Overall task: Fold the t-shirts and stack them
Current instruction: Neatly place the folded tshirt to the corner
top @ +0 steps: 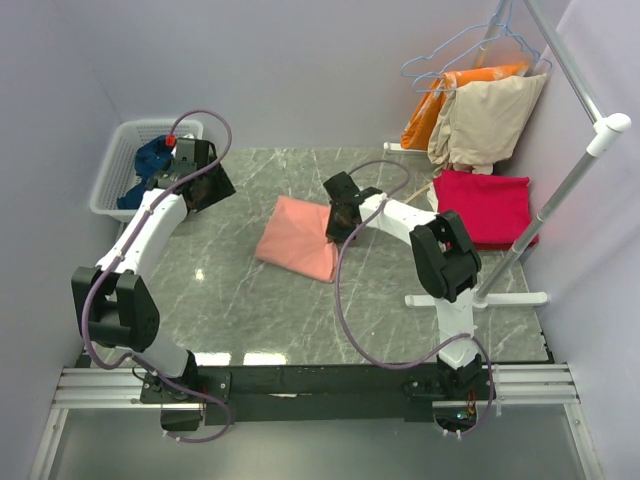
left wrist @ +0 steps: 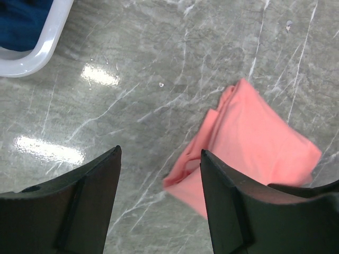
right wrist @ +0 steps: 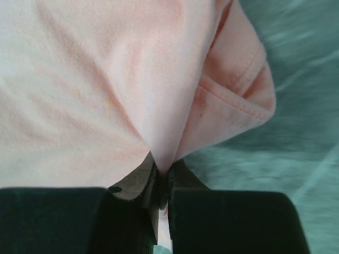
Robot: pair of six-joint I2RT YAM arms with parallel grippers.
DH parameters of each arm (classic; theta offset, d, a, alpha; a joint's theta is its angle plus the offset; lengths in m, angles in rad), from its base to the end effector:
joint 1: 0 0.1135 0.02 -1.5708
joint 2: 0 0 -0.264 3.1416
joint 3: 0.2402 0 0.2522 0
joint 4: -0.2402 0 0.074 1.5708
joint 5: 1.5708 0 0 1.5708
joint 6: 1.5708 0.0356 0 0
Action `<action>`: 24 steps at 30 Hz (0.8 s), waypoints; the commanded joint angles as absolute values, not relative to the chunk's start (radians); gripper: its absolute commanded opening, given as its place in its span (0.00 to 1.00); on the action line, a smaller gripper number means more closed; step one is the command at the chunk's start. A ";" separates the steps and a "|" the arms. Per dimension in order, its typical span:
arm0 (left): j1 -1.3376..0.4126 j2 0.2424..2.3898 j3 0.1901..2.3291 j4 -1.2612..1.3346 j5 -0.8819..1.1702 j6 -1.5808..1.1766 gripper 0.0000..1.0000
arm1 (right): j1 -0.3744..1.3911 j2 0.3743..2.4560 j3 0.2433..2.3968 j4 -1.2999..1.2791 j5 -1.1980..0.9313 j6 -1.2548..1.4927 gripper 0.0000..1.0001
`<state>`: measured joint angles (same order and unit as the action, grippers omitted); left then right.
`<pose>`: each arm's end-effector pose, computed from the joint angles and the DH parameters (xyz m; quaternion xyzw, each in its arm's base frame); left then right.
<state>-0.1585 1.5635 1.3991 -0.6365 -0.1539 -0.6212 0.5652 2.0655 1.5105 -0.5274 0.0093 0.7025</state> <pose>0.3421 -0.0492 0.3182 -0.2400 0.8928 -0.0764 0.3734 0.3689 0.2335 0.1710 0.0677 0.9680 0.1396 0.1975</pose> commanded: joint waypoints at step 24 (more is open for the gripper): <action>-0.153 1.540 1.459 -0.660 -0.166 -0.594 0.66 | 0.295 1.847 1.686 -0.853 0.609 0.440 0.00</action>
<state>-0.1574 1.5421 1.4200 -0.6632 -0.1547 -0.6189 0.3332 1.9556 1.6375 -0.8200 0.4435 0.4767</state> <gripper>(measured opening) 0.666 0.070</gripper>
